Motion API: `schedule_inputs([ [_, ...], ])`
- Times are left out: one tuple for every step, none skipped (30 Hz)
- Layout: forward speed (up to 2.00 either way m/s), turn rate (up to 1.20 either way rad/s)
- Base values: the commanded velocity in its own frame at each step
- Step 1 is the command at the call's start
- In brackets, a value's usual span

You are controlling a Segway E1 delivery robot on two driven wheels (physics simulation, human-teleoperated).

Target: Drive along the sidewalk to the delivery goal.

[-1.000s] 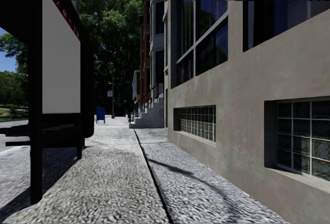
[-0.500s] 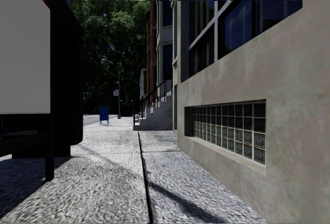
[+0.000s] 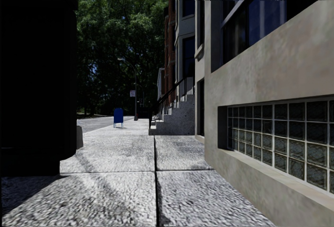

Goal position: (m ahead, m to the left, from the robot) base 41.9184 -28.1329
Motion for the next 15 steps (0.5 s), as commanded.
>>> schedule_inputs([
  [2.00,0.00],
  [2.00,0.00],
  [2.00,0.00],
  [2.00,0.00],
  [2.00,0.00],
  [2.00,0.00],
  [2.00,0.00],
  [2.00,0.00],
  [2.00,0.00],
  [2.00,0.00],
  [2.00,0.00],
  [2.00,0.00],
  [2.00,0.00],
  [2.00,0.00],
  [2.00,0.00],
])
